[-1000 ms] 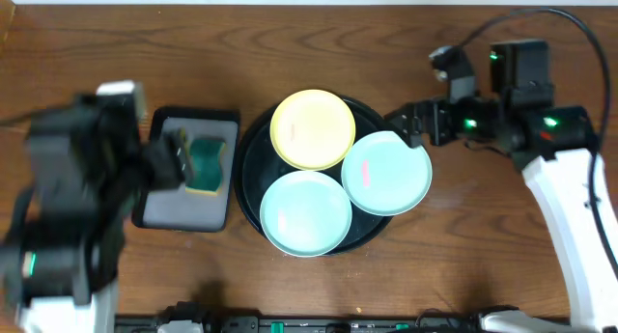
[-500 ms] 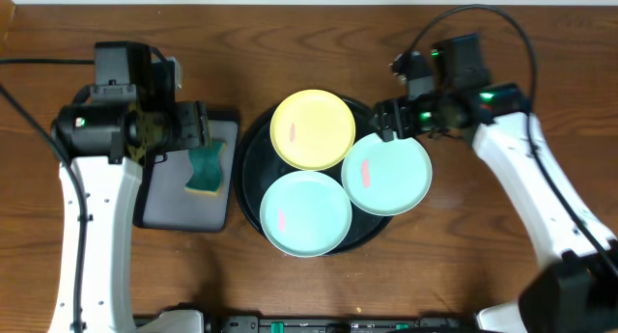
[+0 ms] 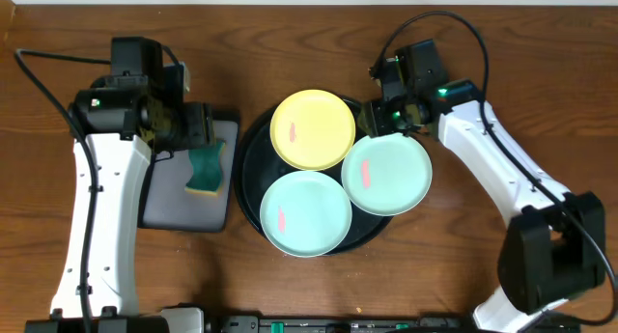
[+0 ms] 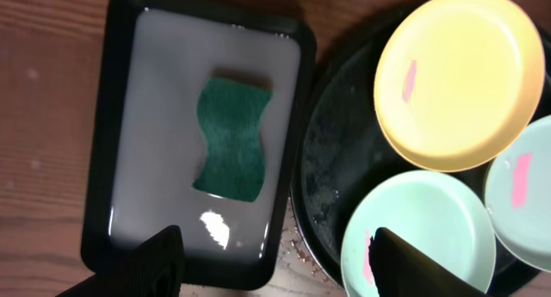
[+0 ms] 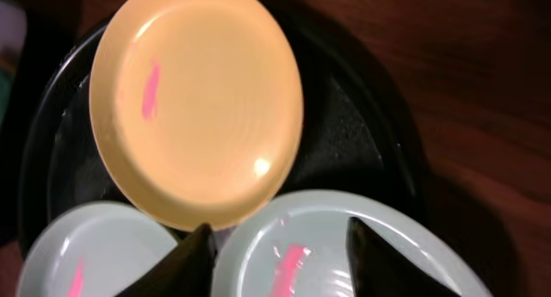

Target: Clean dirty plates on tray and stack at the side

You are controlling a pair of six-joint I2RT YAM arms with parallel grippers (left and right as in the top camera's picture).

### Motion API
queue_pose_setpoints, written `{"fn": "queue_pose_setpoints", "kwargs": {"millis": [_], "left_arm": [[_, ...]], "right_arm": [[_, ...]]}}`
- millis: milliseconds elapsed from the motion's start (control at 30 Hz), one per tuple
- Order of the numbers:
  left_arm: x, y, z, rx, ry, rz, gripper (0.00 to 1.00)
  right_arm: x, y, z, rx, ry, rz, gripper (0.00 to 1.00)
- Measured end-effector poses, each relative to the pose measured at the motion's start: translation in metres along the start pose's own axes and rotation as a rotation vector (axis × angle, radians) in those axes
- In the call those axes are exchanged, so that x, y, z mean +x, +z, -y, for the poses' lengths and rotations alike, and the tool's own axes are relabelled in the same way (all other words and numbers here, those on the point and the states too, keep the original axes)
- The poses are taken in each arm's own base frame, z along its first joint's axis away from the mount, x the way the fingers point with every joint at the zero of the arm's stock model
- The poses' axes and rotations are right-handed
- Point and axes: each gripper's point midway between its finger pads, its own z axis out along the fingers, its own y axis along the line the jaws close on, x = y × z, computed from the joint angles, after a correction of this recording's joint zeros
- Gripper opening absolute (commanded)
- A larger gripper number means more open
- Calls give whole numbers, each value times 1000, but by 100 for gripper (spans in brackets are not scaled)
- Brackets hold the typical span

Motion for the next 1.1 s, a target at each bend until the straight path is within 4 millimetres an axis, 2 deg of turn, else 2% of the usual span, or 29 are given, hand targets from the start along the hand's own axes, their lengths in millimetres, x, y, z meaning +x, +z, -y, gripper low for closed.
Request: {"fn": "queue_pose_setpoints", "kwargs": {"millis": [67,100,133,200,400,967,1100], "left_arm": [[1,3,0,-1,-1,-11,70],[1,4,-1,-2,-2,-14,74],[1,4,-1,-2,-1,-15,83],[2,4,-1,-2,0,-16,88],[2,4,0,-1,-13,-16,88],[2,4,0,-1,-16,-16,88],[2,4,0,-1,-16,-16,89]], "right_arm": [[4,10,-1,-1,22,-22,44],[7,15,-2,0,29,-34,45],[8,18,-2,1,34,-39,45],[9,22,-4,4,34,-42,47],[8,27,-14,43,6,-28,59],[8,33,-35,76,-63,-4,60],[10,42,-36,93,-77,-12,60]]}}
